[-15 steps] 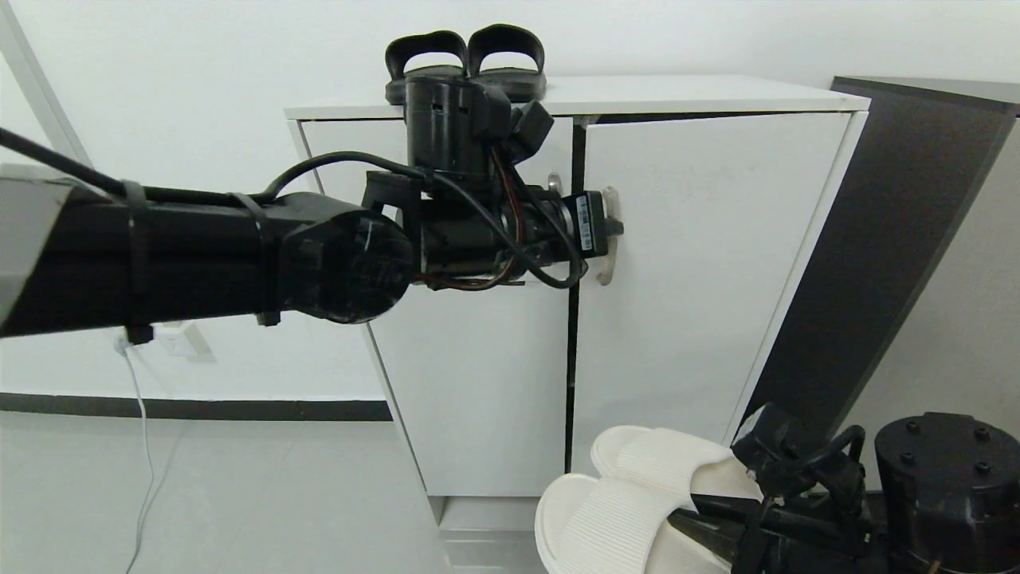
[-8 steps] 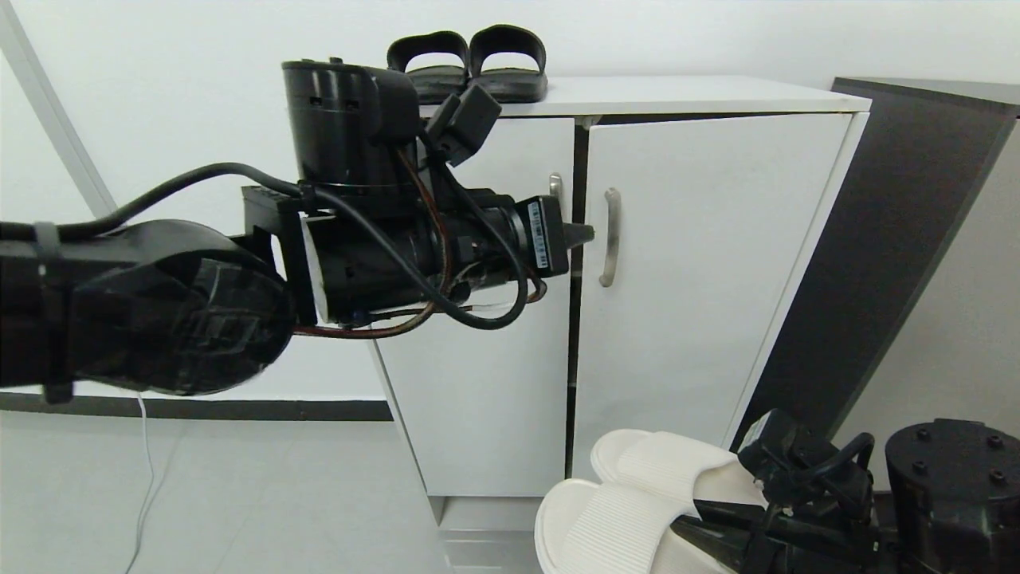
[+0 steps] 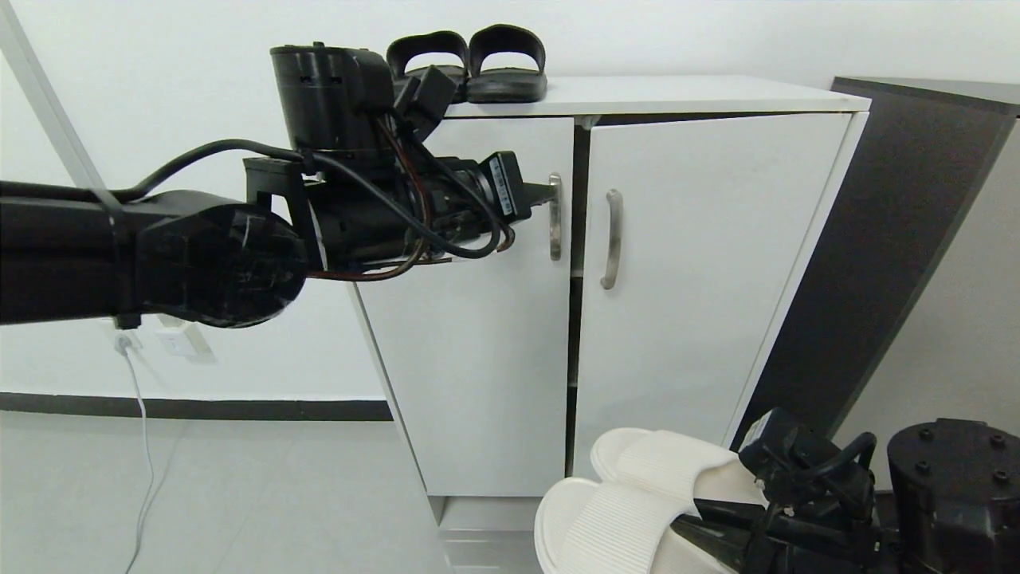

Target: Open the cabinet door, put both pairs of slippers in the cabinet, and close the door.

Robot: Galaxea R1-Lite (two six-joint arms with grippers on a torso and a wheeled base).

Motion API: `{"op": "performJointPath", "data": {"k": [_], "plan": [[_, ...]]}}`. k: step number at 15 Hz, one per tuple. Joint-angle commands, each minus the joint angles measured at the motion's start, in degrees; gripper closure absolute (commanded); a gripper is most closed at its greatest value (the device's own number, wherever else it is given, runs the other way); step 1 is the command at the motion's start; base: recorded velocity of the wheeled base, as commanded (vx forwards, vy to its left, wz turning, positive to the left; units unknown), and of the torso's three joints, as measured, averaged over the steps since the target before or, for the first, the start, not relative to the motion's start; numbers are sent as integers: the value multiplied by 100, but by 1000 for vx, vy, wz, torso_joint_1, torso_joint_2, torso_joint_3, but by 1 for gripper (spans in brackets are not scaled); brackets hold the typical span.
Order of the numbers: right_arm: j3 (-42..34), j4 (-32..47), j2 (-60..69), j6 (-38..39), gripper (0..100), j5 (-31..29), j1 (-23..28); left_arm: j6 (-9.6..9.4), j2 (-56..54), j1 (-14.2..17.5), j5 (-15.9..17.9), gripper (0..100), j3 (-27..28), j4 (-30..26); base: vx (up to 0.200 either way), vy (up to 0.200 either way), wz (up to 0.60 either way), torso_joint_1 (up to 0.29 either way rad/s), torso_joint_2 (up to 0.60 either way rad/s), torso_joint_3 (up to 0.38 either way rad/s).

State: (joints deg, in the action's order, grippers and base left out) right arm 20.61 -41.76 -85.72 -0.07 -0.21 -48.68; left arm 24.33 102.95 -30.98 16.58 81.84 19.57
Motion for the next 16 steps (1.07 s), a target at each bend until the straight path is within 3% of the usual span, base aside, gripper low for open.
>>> {"op": "performJointPath", "data": {"k": [1, 8, 12, 16], "plan": [[4, 2, 3, -1, 100, 3, -1, 10, 208, 21, 82, 100, 157, -5, 0, 0, 0, 0, 0, 0], [4, 2, -6, -1, 100, 38, -28, 10, 621, -58, 188, 100, 729, -5, 0, 0, 0, 0, 0, 0], [-5, 2, -6, -1, 100, 30, -89, 133, 964, -251, 188, 100, 1080, -5, 0, 0, 0, 0, 0, 0], [-5, 2, -32, -1, 100, 30, -98, 142, 1122, -251, 74, 100, 1124, -5, 0, 0, 0, 0, 0, 0]]}}
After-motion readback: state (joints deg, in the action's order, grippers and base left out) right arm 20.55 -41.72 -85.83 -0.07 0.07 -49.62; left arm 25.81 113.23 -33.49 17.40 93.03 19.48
